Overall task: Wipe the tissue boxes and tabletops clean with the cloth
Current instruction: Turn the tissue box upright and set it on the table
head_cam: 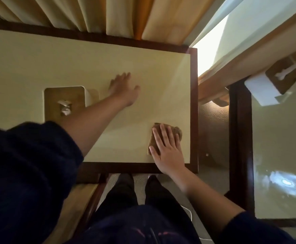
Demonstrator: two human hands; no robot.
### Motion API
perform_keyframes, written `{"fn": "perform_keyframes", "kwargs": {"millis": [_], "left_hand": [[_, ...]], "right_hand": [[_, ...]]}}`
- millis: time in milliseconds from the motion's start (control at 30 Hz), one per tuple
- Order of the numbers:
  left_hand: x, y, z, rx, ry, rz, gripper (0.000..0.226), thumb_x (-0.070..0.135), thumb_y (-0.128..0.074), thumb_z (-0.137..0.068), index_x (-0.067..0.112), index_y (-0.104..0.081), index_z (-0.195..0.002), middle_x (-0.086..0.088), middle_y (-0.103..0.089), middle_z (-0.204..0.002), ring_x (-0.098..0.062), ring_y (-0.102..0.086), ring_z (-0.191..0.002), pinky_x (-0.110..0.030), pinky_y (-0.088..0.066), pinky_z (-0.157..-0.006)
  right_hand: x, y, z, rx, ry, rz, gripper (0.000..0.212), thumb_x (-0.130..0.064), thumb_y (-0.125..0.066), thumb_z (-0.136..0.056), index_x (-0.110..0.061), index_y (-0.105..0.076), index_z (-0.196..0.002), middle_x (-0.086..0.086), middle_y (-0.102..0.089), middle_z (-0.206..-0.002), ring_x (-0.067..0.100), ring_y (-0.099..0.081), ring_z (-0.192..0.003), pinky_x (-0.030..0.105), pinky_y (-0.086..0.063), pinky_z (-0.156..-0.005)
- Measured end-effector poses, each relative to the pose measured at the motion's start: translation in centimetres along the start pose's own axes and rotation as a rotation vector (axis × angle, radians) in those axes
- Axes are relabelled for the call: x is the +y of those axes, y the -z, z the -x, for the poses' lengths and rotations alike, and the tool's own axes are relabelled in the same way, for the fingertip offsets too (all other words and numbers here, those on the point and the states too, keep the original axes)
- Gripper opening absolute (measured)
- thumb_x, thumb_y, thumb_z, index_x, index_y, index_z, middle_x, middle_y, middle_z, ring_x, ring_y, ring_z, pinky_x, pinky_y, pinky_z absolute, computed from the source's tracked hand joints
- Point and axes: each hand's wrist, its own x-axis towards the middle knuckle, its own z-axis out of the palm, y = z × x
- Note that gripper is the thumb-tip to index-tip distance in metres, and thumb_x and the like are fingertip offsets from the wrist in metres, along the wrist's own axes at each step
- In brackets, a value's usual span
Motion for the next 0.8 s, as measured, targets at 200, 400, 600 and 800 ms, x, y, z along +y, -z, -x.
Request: {"fn": "perform_keyframes", "kwargs": {"millis": [200, 400, 600, 800], "left_hand": [[-2.8, 1.2, 14.8, 0.122, -0.295, 0.303, 0.052, 0.033, -0.061, -0.101, 0.018, -0.053, -0.150, -0.001, -0.051, -0.155, -0.021, -0.037, -0.148, -0.037, -0.027, -0.125], [-9.8, 4.2, 21.9, 0.374, -0.110, 0.389, 0.036, 0.021, -0.069, -0.096, 0.024, -0.068, -0.132, 0.008, -0.066, -0.132, -0.010, -0.056, -0.121, -0.032, -0.047, -0.100], [-13.5, 6.0, 22.8, 0.437, 0.141, 0.358, 0.046, 0.024, -0.074, -0.091, 0.020, -0.065, -0.136, -0.001, -0.066, -0.130, -0.025, -0.058, -0.119, -0.042, -0.054, -0.090], [-14.4, 5.8, 21.5, 0.389, 0.241, 0.335, 0.058, 0.035, -0.073, -0.089, 0.021, -0.054, -0.142, 0.001, -0.065, -0.126, -0.021, -0.057, -0.117, -0.040, -0.055, -0.093]], "right_hand": [[-3.1, 4.2, -0.5, -0.140, -0.098, -0.019, 0.080, -0.069, -0.025, -0.104, -0.029, -0.002, -0.169, 0.004, 0.009, -0.177, 0.028, 0.012, -0.163, 0.052, 0.007, -0.131], [-11.6, 10.9, -6.2, -0.138, -0.020, -0.057, 0.070, -0.063, -0.038, -0.104, -0.026, -0.028, -0.163, 0.007, -0.043, -0.162, 0.033, -0.048, -0.141, 0.048, -0.042, -0.113], [-20.6, 13.2, -12.2, -0.022, 0.212, -0.317, 0.068, -0.041, -0.052, -0.107, -0.025, -0.023, -0.166, 0.003, -0.032, -0.169, 0.032, -0.037, -0.149, 0.042, -0.033, -0.119], [-21.4, 12.6, -14.3, -0.045, 0.165, -0.196, 0.055, -0.055, -0.055, -0.102, -0.031, -0.044, -0.151, -0.003, -0.050, -0.154, 0.030, -0.049, -0.135, 0.043, -0.045, -0.104]]}}
